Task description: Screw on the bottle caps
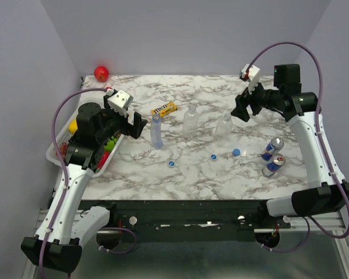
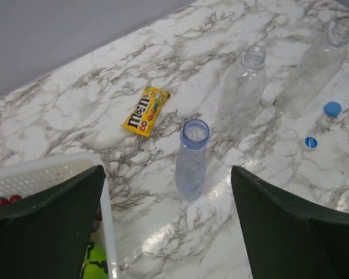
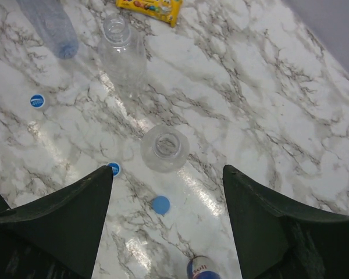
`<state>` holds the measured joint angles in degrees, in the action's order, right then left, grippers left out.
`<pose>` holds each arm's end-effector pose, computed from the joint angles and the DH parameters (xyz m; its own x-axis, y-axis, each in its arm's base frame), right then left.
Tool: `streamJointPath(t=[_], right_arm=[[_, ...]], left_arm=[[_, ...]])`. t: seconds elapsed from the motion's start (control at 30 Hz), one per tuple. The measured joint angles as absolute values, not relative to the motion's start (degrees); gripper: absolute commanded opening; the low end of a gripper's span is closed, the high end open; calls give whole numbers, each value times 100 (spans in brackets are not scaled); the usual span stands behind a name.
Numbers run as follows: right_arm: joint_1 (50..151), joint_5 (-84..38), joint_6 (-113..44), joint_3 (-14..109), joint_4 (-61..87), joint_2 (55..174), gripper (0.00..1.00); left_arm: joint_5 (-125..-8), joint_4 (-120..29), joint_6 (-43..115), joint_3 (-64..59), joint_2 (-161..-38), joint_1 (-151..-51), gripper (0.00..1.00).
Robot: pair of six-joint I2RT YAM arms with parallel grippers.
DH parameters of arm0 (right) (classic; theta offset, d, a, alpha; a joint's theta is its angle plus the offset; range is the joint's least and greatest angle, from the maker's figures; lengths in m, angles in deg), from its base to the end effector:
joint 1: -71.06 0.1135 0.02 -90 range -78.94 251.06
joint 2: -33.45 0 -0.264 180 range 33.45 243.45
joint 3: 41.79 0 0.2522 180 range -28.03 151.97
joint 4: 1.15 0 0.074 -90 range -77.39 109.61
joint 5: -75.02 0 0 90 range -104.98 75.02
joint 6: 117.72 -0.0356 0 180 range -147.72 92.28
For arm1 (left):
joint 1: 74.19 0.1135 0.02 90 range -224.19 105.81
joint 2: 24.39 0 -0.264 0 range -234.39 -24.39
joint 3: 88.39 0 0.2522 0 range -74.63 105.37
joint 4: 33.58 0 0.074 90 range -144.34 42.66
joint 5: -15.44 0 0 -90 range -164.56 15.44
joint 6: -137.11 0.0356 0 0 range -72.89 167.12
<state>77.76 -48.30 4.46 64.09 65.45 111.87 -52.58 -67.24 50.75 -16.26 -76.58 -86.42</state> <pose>0.2671 0.0511 0.4229 -0.2533 -0.4779 -0.8411 -0.7745 0.6211 -0.1196 0.1919 -0.0552 0.3827 -0.1963 0.1028 -0.9751 0.5654 0.8244 -0.0269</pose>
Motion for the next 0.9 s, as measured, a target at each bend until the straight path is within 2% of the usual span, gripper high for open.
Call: streamJointPath(t=[0.37, 0.67, 0.87, 0.9], right_arm=[[8045, -4561, 881, 6214, 6525, 12203, 73], [8172, -4496, 1001, 6157, 6486, 12446, 64], [8266, -4494, 1012, 6157, 6448, 12660, 45], [8275, -4489, 1021, 6157, 6448, 12682, 37]], left_arm=[[-5127, -6991, 5368, -1635, -7485, -8616, 99], [-5090, -7017, 5395, -1665, -7531, -8537, 99], [-5088, -7017, 5395, -1667, -7627, -8517, 99], [-5088, -7017, 5395, -1667, -7638, -8517, 99]])
